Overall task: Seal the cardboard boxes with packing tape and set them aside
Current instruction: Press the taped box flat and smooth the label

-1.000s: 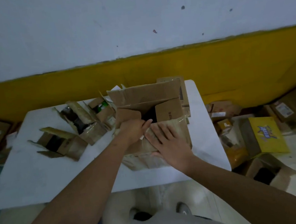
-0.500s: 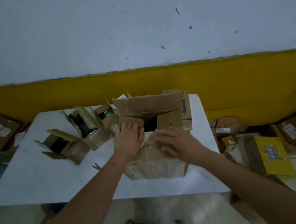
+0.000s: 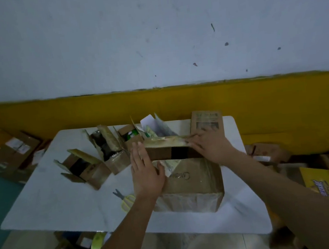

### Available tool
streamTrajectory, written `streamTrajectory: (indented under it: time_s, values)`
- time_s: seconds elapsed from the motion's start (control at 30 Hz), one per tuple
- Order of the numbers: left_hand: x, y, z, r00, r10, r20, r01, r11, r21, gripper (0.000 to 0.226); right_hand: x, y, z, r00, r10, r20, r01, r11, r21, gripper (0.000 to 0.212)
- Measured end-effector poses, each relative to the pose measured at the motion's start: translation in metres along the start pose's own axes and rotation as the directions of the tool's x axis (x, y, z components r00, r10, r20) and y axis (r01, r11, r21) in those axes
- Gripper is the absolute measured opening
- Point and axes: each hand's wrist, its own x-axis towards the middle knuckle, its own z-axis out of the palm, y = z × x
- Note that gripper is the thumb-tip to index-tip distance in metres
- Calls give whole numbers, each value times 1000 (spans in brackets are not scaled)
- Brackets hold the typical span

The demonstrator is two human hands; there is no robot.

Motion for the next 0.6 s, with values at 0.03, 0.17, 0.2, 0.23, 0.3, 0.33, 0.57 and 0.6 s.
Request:
streamTrajectory:
  time_s: [0.03, 0.17, 0.2, 0.23, 0.3, 0.33, 0.57, 0.6]
  values:
    - [0, 1, -1, 1000, 19, -14, -19, 999, 29, 78, -7, 0, 14, 999, 18, 41, -16, 1000, -26, 59]
    - [4, -4, 6, 978, 157, 138, -178, 972, 151, 69, -18, -2, 53, 984, 142, 103, -141, 990, -24, 72]
    - [7, -7, 10, 966, 154, 206, -190, 968, 165, 70, -16, -3, 56, 979, 175, 102, -175, 984, -6, 74]
    - [9, -9, 13, 956, 129, 262, -179, 968, 178, 72, -14, -3, 60, 972, 211, 106, -215, 976, 24, 78]
    - [13, -12, 18, 946, 78, 315, -147, 969, 200, 75, -10, -7, 64, 948, 296, 115, -305, 950, 68, 85]
    - [15, -13, 20, 944, 65, 323, -138, 968, 209, 76, -8, -10, 66, 935, 341, 96, -348, 935, 62, 86]
    - [10, -1, 17, 938, -26, 345, -66, 965, 252, 83, 15, -6, 79, 904, 421, 73, -425, 904, 52, 84]
    - [10, -2, 18, 942, -11, 335, -75, 968, 241, 82, 17, -9, 77, 877, 476, 69, -480, 873, 84, 88]
